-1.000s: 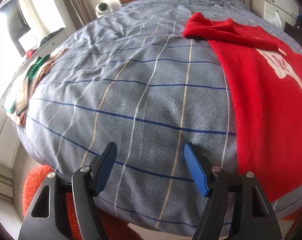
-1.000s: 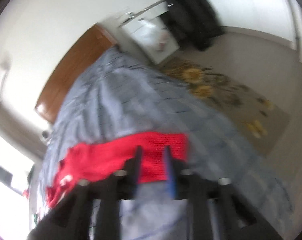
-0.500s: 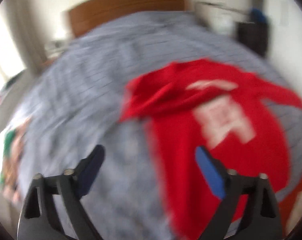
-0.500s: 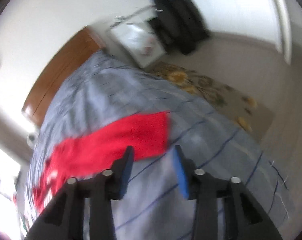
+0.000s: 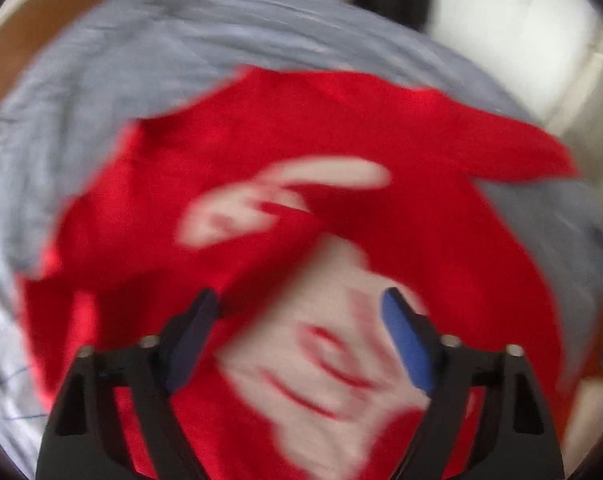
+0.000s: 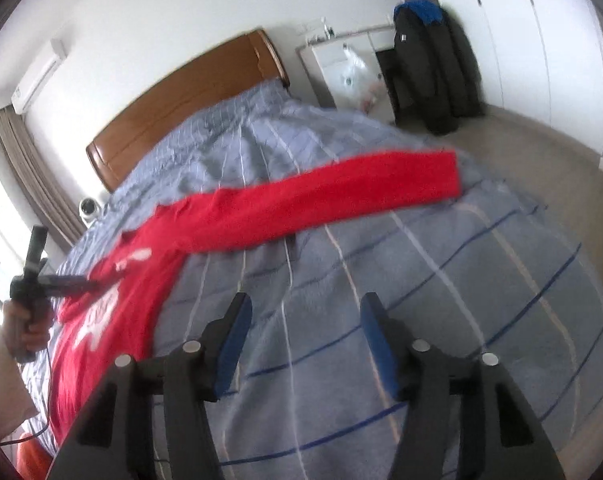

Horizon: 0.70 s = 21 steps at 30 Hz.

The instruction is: Fold small clothes

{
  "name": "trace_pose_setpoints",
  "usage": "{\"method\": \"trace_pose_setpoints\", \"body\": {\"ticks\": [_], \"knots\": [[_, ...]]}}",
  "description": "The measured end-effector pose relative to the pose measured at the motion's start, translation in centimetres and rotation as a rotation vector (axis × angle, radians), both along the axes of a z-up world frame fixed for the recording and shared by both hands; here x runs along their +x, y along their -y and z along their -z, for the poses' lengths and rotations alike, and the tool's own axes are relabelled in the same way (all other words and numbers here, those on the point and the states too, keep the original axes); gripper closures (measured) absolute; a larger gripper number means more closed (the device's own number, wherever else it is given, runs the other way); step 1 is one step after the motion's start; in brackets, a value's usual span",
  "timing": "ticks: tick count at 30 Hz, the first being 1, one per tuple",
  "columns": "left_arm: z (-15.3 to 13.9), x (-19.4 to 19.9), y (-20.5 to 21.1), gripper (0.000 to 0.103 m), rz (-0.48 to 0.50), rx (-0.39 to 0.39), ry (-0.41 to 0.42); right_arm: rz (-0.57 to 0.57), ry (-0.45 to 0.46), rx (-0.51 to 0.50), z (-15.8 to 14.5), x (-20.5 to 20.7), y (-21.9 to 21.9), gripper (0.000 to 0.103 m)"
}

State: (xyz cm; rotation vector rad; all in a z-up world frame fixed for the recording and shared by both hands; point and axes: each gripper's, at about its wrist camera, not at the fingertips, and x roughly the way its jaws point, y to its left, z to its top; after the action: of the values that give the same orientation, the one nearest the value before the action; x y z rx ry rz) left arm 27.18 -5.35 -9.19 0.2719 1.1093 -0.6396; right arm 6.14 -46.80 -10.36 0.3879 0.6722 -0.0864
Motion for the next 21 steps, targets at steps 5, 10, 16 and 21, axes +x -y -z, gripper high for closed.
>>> {"method": "trace_pose_setpoints", "body": {"ticks": [5, 10, 16, 21], "knots": [[-1.9, -8.5, 1.2, 0.022, 0.325, 0.002, -0.05, 0.011, 0.006, 0.017, 0.1, -0.2, 0.5, 0.047], [-5.1, -7.2, 0.0, 0.012, 0.22, 0.062, 0.12, 0.02, 0.002, 0.027, 0.4, 0.0, 0.7, 0.047], [-0.5, 2.2, -0.9, 0.014, -0.032, 0.115, 0.035, 0.022, -0.002, 0.003, 0.2, -0.3, 0.4, 0.047], [1.1, -1.3, 1.1, 0.023, 0.15, 0.056, -0.081, 0.026, -0.012, -0.019, 0.2, -0.2, 0.1, 0.047]]}}
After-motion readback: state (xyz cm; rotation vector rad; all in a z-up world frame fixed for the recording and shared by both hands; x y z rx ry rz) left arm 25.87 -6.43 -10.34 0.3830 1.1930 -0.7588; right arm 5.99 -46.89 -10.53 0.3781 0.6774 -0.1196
